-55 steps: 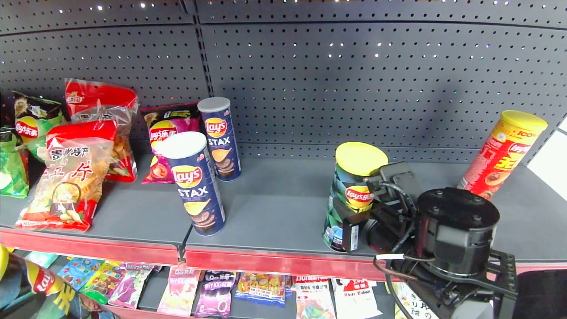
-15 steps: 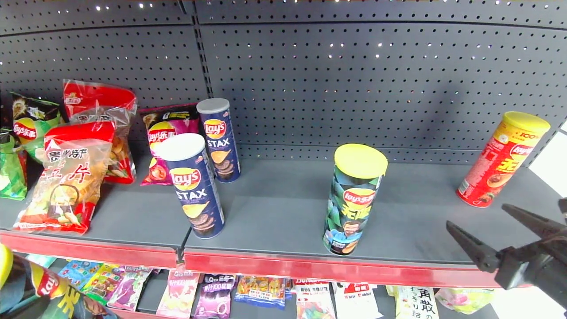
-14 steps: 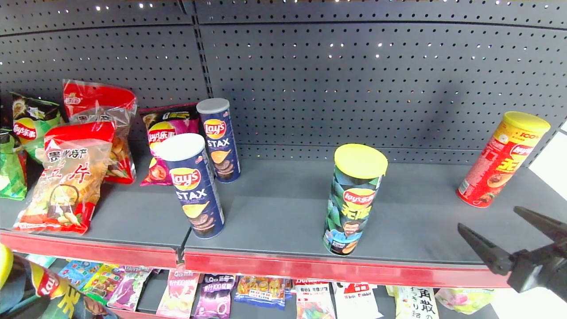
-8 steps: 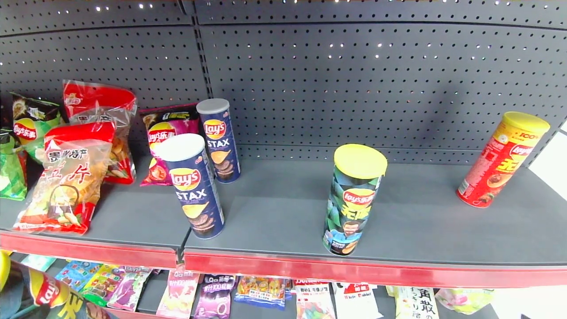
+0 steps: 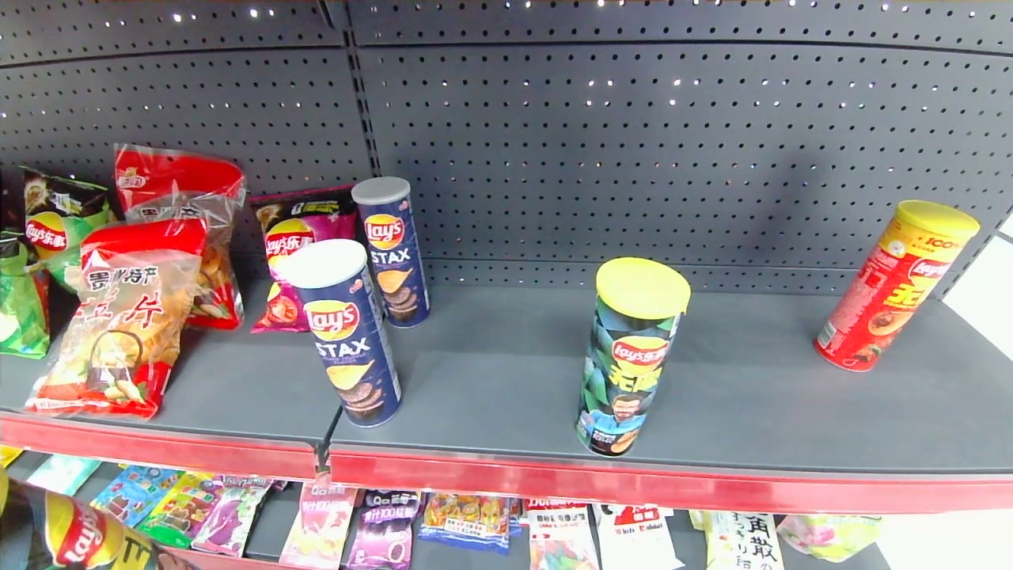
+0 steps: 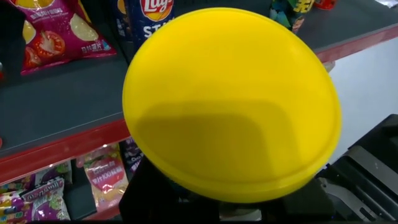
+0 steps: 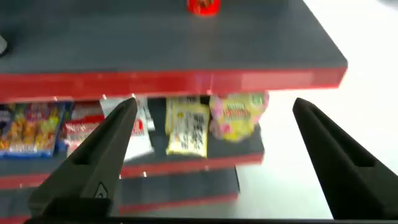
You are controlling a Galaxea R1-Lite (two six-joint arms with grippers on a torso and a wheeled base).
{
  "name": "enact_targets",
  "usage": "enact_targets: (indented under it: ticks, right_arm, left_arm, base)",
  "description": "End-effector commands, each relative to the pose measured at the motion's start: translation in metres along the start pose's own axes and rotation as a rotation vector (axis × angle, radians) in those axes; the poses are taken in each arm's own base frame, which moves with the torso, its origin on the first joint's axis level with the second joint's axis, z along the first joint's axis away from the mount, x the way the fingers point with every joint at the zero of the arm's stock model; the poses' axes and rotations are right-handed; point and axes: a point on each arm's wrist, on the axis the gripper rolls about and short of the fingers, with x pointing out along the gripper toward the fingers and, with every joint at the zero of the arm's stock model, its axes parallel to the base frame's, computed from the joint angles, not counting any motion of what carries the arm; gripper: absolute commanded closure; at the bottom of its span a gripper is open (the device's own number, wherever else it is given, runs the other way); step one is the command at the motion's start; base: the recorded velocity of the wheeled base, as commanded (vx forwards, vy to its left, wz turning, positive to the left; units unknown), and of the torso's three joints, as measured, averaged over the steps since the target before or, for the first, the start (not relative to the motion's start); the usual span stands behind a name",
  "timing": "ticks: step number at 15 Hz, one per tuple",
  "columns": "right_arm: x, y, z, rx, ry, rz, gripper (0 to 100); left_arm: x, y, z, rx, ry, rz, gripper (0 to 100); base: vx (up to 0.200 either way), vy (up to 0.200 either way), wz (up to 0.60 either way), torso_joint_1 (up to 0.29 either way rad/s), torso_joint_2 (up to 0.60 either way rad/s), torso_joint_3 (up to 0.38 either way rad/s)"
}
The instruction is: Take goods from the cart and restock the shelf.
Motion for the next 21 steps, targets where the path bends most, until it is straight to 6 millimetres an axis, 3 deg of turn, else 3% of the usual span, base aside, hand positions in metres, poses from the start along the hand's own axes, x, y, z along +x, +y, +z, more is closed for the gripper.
enact_targets:
  ticks: [1, 2, 5, 8, 17, 21]
  right_arm:
    - [0.030, 0.006, -0.036, -0.013, -0.102, 0.040, 0]
    - [0.038, 0.008, -0.045, -0.023, -0.154, 0.104, 0]
    - [0.037, 0.010, -0.045, -0.031, -0.141, 0.211, 0]
    - [0.038, 0.007, -0.047, 0.027, -0.129, 0.074, 0]
    - [0.038, 0.007, -0.053, 0.080, -0.071, 0.058, 0]
    - [0.038, 0.007, -0.053, 0.083, -0.073, 0.057, 0]
  left_arm:
    - [-0.002, -0.001, -0.003, 0.001, -0.005, -0.004, 100]
    - [-0.003, -0.002, -0.003, 0.001, -0.009, -0.007, 100]
    - [-0.003, -0.002, -0.004, 0.000, -0.010, -0.009, 100]
    - [-0.005, -0.003, -0.006, 0.001, -0.017, -0.008, 100]
    - [-0.021, -0.019, -0.013, -0.013, -0.073, -0.324, 100]
    - [-0.011, -0.012, -0.006, -0.027, -0.059, -0.263, 100]
  base:
    - [0.000, 0.000, 0.00, 0.000, 0.00, 0.000]
    - [0.000, 0.000, 0.00, 0.000, 0.00, 0.000]
    - [0.000, 0.000, 0.00, 0.000, 0.00, 0.000]
    - [0.000, 0.000, 0.00, 0.000, 0.00, 0.000]
    - [0.000, 0.000, 0.00, 0.000, 0.00, 0.000]
    - [0.000, 0.000, 0.00, 0.000, 0.00, 0.000]
